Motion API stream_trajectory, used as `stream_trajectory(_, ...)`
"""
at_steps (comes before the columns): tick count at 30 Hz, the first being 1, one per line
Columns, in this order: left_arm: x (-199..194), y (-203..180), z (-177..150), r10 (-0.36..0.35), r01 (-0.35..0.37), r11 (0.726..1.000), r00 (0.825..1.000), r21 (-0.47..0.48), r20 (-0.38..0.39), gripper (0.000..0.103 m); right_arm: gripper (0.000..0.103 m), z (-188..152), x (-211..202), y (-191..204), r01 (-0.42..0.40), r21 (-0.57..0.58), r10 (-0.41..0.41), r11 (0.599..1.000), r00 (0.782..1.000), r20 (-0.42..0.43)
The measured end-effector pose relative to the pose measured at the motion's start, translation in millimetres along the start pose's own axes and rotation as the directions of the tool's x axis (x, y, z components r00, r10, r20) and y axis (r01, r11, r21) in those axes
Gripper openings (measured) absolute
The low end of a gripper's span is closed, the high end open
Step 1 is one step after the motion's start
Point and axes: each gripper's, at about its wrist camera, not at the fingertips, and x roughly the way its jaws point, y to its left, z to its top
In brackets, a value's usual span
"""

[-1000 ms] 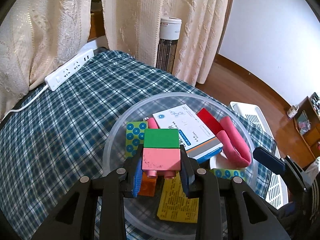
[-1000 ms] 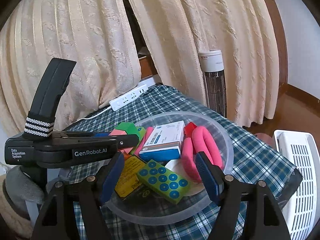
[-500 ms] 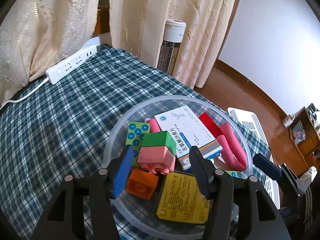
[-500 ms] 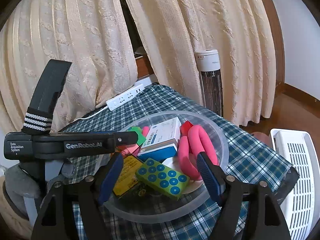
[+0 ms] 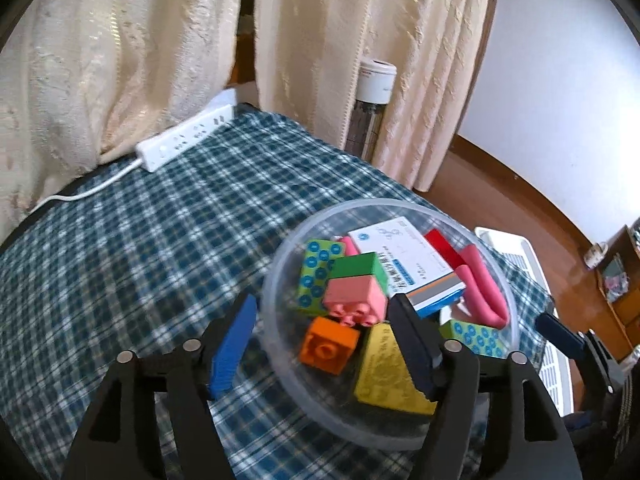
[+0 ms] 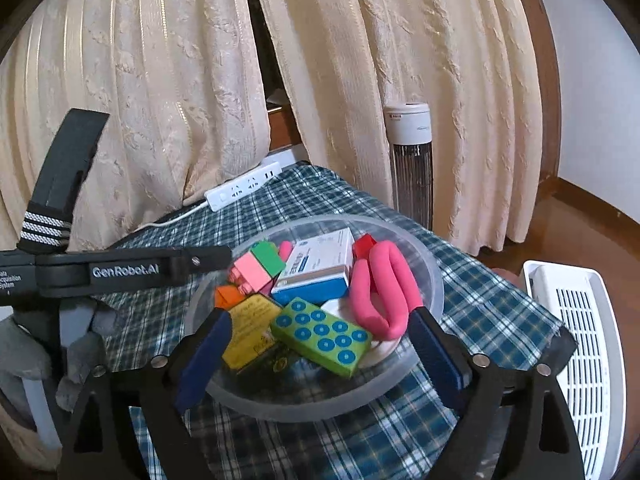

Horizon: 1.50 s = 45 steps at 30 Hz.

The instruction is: Organize objects

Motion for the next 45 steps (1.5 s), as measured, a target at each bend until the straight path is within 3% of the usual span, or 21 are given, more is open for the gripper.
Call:
stream_trajectory(6,-14,7,-12,0.039,-0.039,0.999,0.999,0.000,0.032,0.078,0.102,-8,-4,11,0.020,-0.036,-0.021,0.999,1.000,-0.021)
stream_trajectory(20,-35,9,-43,0.074,-0.075,0.997,0.996,0.015,0.056,0.080,0.102,-28,-10,27,0.086,-0.104,-0.095,0.991,0.992,-0.083)
stream_trajectory(28,-42,8,-59,0.151,-0.154,0.987,0.987,0.047,0.060,0.082,0.102,-36,-10,36,0.110,-0.108,-0.121,0.988,0.987,-0.102)
stream_trajectory(45,-55,8,-73,0.169,-0.174,0.983,0.982,0.055,0.079,0.083,0.102,-45,-12,41,0.161,-0.104,-0.173,0.981,0.978,-0.120)
